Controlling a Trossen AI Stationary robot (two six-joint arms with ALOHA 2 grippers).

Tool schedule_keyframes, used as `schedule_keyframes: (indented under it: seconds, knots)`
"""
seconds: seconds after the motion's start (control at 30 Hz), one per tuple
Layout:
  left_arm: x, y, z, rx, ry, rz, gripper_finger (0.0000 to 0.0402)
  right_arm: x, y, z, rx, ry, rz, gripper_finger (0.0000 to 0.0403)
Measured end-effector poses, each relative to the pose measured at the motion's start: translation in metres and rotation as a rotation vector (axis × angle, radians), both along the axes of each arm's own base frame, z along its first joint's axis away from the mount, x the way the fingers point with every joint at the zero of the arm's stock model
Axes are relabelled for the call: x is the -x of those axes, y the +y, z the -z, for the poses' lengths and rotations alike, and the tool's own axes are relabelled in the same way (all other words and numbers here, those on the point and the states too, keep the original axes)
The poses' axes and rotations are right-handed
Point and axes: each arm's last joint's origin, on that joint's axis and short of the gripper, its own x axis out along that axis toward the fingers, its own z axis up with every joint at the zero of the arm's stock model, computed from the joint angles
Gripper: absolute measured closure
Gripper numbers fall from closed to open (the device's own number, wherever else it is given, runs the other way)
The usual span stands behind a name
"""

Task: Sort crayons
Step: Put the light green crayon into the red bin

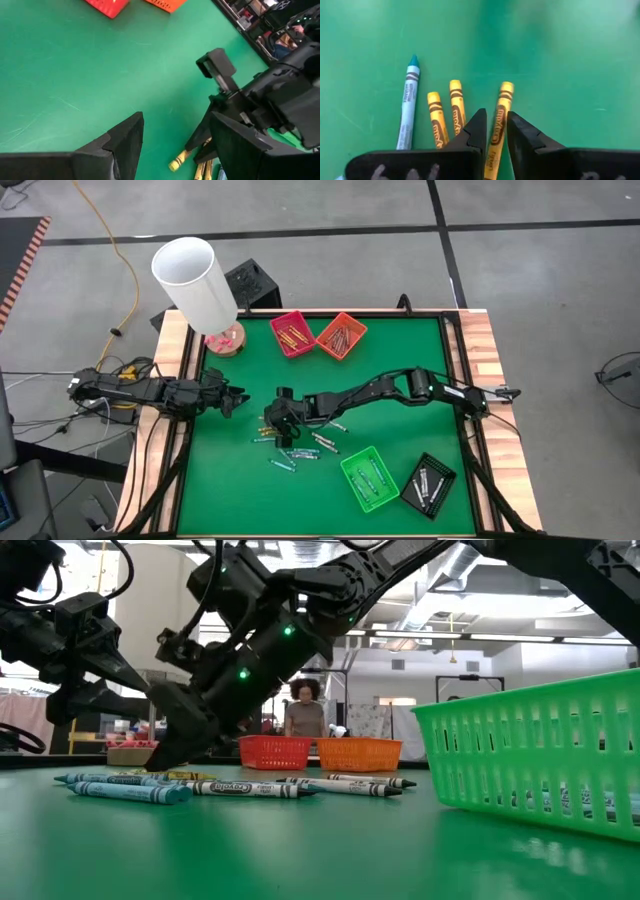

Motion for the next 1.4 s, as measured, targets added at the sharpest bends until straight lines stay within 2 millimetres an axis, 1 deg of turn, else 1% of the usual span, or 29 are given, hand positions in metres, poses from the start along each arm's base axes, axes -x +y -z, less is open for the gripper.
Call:
schedule_keyframes:
  seconds: [0.1,0.33,0.43,0.53,0.77,0.97,1.23,1.27,1.33,1.4]
  knots:
    - [0.0,0.0,0.0,0.0,0.0,0.0,0.0186,0.0,0.0,-0.001,0.006,-0.006,0.009,0.0307]
    - [0.0,0.0,0.0,0.0,0.0,0.0,0.0186,-0.001,-0.001,-0.003,0.007,-0.012,0.022,0.0227]
    - [0.0,0.0,0.0,0.0,0.0,0.0,0.0186,0.0,-0.001,-0.002,0.004,-0.008,0.025,0.0211]
    - [0.0,0.0,0.0,0.0,0.0,0.0,0.0186,0.0,-0.001,-0.002,0.003,-0.01,0.026,0.0208]
    - [0.0,0.0,0.0,0.0,0.0,0.0,0.0186,0.0,-0.002,-0.002,-0.018,-0.011,0.044,0.0221]
    - [0.0,0.0,0.0,0.0,0.0,0.0,0.0186,0.0,-0.002,-0.001,-0.029,-0.005,0.053,0.0223]
    - [0.0,0.0,0.0,0.0,0.0,0.0,0.0186,0.004,-0.003,0.004,-0.022,0.059,0.057,0.0223]
    - [0.0,0.0,0.0,0.0,0.0,0.0,0.0186,0.003,-0.003,0.009,-0.023,0.065,0.058,0.0223]
    - [0.0,0.0,0.0,0.0,0.0,0.0,0.0186,0.002,-0.003,0.01,-0.026,0.065,0.062,0.0225]
    - [0.0,0.0,0.0,0.0,0.0,0.0,0.0186,0.001,-0.003,0.016,-0.044,0.068,0.077,0.0234]
